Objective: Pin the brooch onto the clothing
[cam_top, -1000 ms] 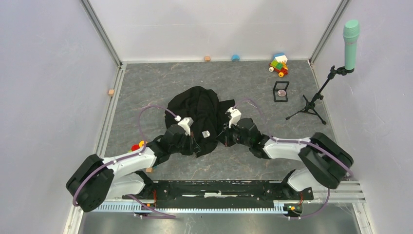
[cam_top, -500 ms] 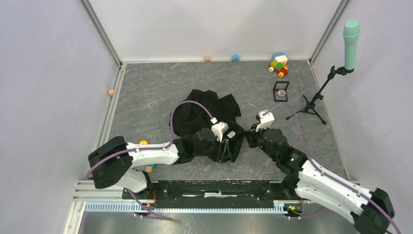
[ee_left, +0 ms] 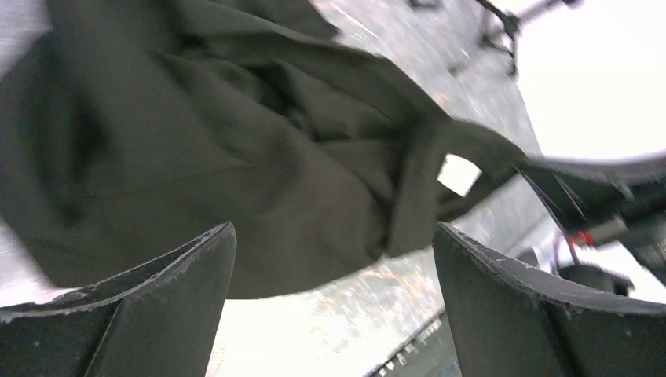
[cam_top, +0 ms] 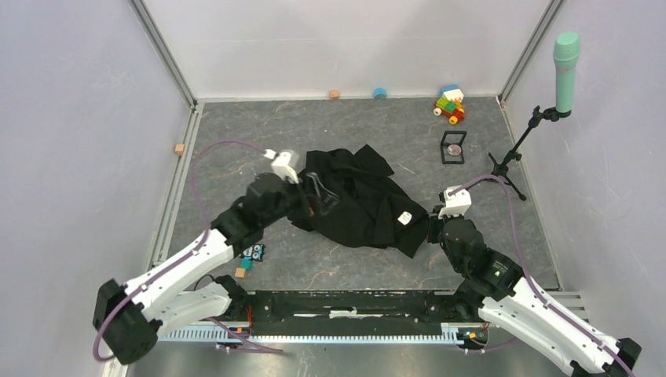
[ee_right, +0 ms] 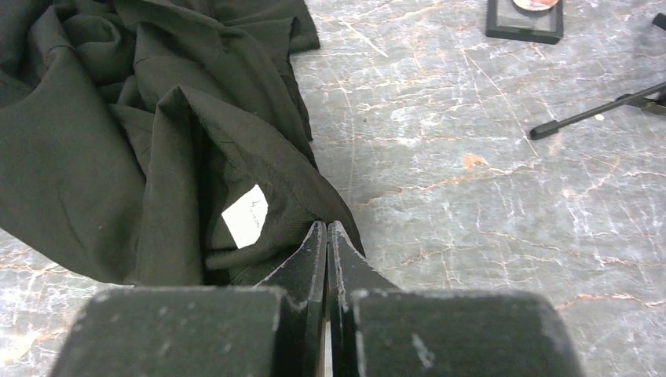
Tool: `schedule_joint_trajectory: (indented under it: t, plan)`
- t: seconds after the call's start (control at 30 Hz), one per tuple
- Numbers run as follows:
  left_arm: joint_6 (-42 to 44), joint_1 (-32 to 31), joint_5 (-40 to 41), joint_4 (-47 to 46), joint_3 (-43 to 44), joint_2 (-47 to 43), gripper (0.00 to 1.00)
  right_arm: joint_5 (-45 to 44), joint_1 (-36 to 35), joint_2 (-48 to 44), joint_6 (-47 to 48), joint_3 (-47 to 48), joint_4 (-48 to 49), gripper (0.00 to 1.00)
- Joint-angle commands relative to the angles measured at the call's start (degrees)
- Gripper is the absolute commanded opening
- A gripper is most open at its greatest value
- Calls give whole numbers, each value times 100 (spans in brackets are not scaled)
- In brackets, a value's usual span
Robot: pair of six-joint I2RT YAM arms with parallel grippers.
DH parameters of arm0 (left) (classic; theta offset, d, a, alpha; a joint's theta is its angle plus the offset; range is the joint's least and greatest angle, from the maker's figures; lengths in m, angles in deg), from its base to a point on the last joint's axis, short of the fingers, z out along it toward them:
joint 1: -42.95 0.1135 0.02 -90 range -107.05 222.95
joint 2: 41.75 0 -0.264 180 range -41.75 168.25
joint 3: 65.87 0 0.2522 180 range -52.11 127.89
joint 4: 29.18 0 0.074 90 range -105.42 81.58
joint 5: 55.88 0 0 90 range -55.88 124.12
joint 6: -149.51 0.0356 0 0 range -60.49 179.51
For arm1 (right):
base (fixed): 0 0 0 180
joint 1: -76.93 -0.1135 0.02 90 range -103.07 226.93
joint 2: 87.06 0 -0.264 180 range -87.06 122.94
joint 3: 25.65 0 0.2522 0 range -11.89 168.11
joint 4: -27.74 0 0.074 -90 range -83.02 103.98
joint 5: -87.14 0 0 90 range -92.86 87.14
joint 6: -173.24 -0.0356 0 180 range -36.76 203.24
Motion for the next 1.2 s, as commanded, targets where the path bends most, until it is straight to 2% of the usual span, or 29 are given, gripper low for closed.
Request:
schedule_joint_trajectory:
  t: [0.0,0.17,0.37,0.57,0.63,0.7,0.8,0.83,0.9,0.93,0.97,1.0,1.07,1.17]
  plan:
    - [140,1033,260,922,130,-104,100,-380,5,-124,54,194,-158,0]
    - [237,1362,436,471,165,517,100,-269,6,-64,23,120,-106,0]
    - [514,1440,345,340,926,1894,100,-128,10,16,-29,55,-70,0]
    - [874,1436,1097,554,1518,2730,100,-79,8,54,-45,-20,-7,0]
    - [955,1433,1079,490,1629,2912,99,-80,10,100,-12,-20,16,0]
    - [1049,1441,909,403,1725,3105,91,-91,3,171,68,10,56,0]
    - [1183,1441,767,481,1938,3448,67,-108,2,341,242,190,99,0]
    - [1214,1436,763,557,2028,3557,56,-110,9,417,320,284,96,0]
    - [1179,1434,948,761,2171,3595,20,-129,10,568,454,580,45,0]
    - [1128,1446,1143,789,2153,3404,9,-157,10,651,550,793,7,0]
    - [1089,1447,1351,738,2098,3207,4,-198,12,721,625,975,-22,0]
    - [1034,1470,1556,639,1990,2856,2,-245,7,787,708,1166,-48,0]
    - [1007,1575,1752,521,1927,2177,2,-380,10,887,940,1623,-76,0]
    - [1070,1856,1777,908,2357,1328,2,-645,9,1058,1393,2472,-75,0]
